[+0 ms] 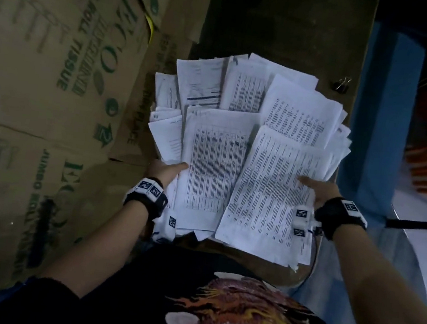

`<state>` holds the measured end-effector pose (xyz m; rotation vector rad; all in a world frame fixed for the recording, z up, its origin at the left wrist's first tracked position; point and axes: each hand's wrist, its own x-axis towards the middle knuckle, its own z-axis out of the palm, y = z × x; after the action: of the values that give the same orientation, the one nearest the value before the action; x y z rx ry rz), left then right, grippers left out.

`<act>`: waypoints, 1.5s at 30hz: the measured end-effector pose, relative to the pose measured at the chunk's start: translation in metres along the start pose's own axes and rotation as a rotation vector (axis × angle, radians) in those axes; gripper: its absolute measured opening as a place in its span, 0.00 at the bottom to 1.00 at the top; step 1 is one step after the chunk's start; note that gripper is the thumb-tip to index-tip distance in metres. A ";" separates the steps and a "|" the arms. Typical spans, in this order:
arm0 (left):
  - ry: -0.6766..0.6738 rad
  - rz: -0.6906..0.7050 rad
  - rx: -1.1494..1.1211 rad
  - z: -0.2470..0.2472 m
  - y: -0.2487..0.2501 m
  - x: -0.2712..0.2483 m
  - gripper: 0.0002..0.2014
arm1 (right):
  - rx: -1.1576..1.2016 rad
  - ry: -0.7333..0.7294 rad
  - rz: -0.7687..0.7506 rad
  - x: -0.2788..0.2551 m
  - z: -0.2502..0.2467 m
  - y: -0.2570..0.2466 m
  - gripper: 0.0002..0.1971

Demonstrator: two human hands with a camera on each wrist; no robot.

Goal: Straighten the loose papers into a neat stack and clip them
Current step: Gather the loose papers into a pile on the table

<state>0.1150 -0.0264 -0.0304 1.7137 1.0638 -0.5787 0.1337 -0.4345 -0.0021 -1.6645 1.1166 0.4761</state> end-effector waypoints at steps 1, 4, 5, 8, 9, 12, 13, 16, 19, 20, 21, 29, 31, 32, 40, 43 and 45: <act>-0.065 -0.026 -0.014 -0.003 0.008 -0.003 0.35 | -0.025 -0.025 -0.015 -0.005 0.001 -0.003 0.31; -0.174 -0.079 0.024 -0.009 0.024 0.002 0.39 | -0.145 -0.029 -0.069 -0.013 0.007 -0.011 0.21; -0.158 -0.062 0.016 -0.009 0.028 0.001 0.46 | -0.116 -0.015 -0.094 -0.017 0.009 -0.014 0.21; -0.062 0.047 0.072 -0.002 0.035 -0.006 0.50 | -0.010 0.034 -0.149 -0.025 0.013 -0.022 0.22; -0.040 0.075 0.123 0.003 0.034 -0.009 0.47 | 0.000 0.011 -0.140 -0.023 0.014 -0.021 0.20; 0.029 0.121 0.141 0.019 0.030 -0.013 0.46 | -0.104 -0.043 -0.101 -0.013 0.016 -0.018 0.27; 0.046 0.112 0.114 0.021 0.030 -0.013 0.45 | -0.126 -0.024 -0.106 -0.012 0.017 -0.019 0.28; 0.083 0.106 0.016 0.023 0.029 -0.012 0.37 | -0.101 0.067 -0.178 -0.014 0.015 -0.020 0.31; 0.081 0.086 0.007 0.012 0.031 -0.010 0.32 | -0.055 0.125 -0.235 -0.012 0.000 -0.014 0.33; 0.077 0.078 0.000 0.008 0.030 -0.007 0.32 | -0.063 0.140 -0.236 -0.013 -0.009 -0.012 0.32; 0.078 0.056 -0.004 0.003 0.027 -0.006 0.33 | -0.072 0.145 -0.237 -0.012 -0.018 -0.009 0.30; 0.112 0.015 0.028 0.002 0.031 -0.015 0.43 | -0.047 0.033 -0.232 -0.014 -0.053 0.000 0.26; 0.120 0.035 0.073 0.008 0.039 -0.015 0.49 | -0.101 0.032 -0.263 -0.012 -0.046 -0.004 0.26; 0.140 0.052 0.094 0.009 0.043 -0.015 0.49 | -0.098 0.053 -0.277 -0.010 -0.046 -0.005 0.26; 0.222 0.131 0.103 0.009 0.062 -0.014 0.39 | 0.176 0.250 -0.543 -0.056 -0.089 -0.033 0.19; 0.222 0.158 0.132 0.008 0.066 -0.016 0.35 | 0.297 0.307 -0.663 -0.084 -0.105 -0.049 0.26; 0.211 0.152 0.143 0.008 0.067 -0.015 0.36 | 0.330 0.302 -0.703 -0.099 -0.114 -0.057 0.25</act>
<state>0.1656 -0.0472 0.0115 1.9964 1.0459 -0.3913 0.1102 -0.4913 0.1473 -1.7261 0.6907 -0.3991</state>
